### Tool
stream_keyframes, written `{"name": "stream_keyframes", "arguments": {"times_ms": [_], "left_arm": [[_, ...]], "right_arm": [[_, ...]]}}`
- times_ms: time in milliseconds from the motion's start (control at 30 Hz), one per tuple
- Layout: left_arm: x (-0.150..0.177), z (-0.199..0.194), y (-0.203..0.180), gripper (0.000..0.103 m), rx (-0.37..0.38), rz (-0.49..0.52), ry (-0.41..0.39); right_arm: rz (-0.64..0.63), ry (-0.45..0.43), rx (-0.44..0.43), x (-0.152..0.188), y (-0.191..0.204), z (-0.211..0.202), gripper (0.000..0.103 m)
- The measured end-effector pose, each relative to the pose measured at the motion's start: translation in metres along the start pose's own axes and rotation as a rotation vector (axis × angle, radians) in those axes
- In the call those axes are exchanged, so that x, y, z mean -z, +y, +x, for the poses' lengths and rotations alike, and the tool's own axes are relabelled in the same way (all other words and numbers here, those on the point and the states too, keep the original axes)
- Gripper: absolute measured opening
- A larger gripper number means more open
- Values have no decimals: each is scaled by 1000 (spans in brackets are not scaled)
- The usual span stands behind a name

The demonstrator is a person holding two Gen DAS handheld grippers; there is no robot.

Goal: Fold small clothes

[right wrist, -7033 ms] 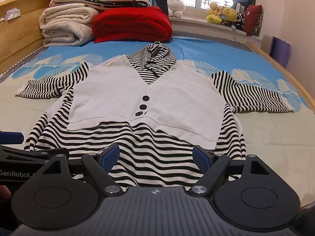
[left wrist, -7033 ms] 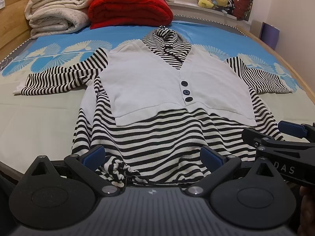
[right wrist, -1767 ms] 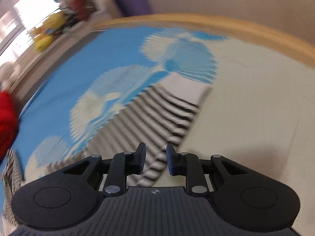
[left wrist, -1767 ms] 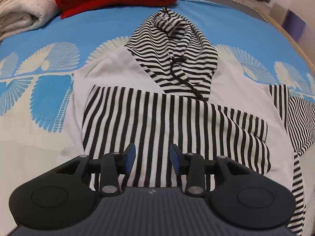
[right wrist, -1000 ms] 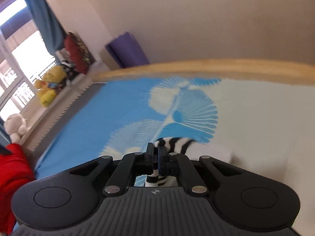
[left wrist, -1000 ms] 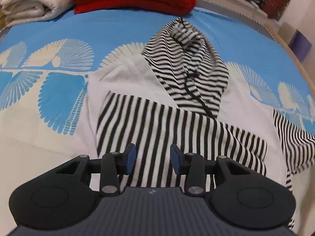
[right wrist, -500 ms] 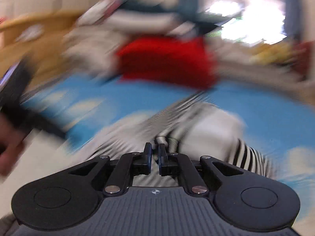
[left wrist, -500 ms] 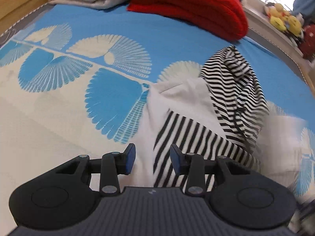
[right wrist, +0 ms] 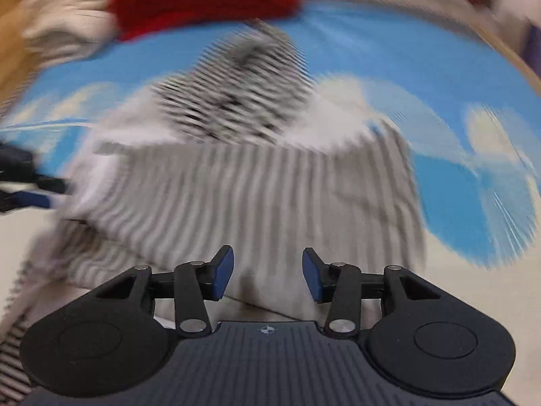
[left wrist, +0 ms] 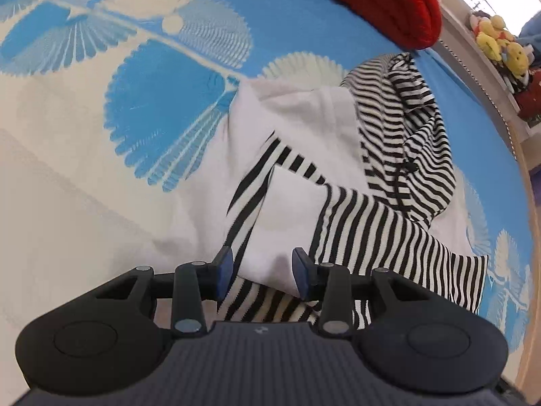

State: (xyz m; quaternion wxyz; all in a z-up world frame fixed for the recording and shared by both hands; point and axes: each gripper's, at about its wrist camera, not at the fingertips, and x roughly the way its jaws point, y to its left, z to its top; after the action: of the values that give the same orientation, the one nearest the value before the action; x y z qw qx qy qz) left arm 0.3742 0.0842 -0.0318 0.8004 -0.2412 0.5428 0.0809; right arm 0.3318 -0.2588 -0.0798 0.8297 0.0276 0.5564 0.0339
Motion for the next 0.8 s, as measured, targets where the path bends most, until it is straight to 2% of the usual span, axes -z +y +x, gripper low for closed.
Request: {"name": "stream_keyframes", "arguments": {"times_ms": [67,100,133,200,233,333,367,400,433,500,567,633,700,767,800], "left_arm": [[-1,8,4,46,17,-41,32],[0,12,6,51,26,-63,44],[1,16,7,52,31,-77,56],[2,23,5,53,34,-93,75],[3,25,3,55,35,-94,78],[4,27,-5,57,17,-83,69],[5,27,-7,56,12,-85,62],[5,26,-8,49,6,-87,53],[5,24,-9,34,4,-86,45],[7,16,-14,16,7,-75,32],[8,2,-17,14,14,-76,8],[11,-16,-23,14,19,-64,-23],[19,-32,-27,14,6,-45,-47],[29,-38,-27,14,-21,-54,-37],[32,-38,-25,19,-45,-64,-25]], "right_arm": [[105,59,58,3,-28,12,47],[149,71,47,4,-41,14,47],[181,76,8,5,-51,15,47],[190,73,-5,4,-59,11,45],[186,62,19,4,-60,9,45],[133,62,192,5,-66,13,45],[152,68,199,6,-73,15,52],[199,78,171,4,-81,17,53],[254,88,142,3,-89,16,52],[267,62,142,-1,-92,7,50],[218,11,150,-6,-88,-5,50],[200,-10,88,-11,-83,-13,50],[229,7,25,-9,-82,-15,50],[255,45,-35,-6,-80,-10,50],[276,67,-47,-3,-80,-7,51]]}}
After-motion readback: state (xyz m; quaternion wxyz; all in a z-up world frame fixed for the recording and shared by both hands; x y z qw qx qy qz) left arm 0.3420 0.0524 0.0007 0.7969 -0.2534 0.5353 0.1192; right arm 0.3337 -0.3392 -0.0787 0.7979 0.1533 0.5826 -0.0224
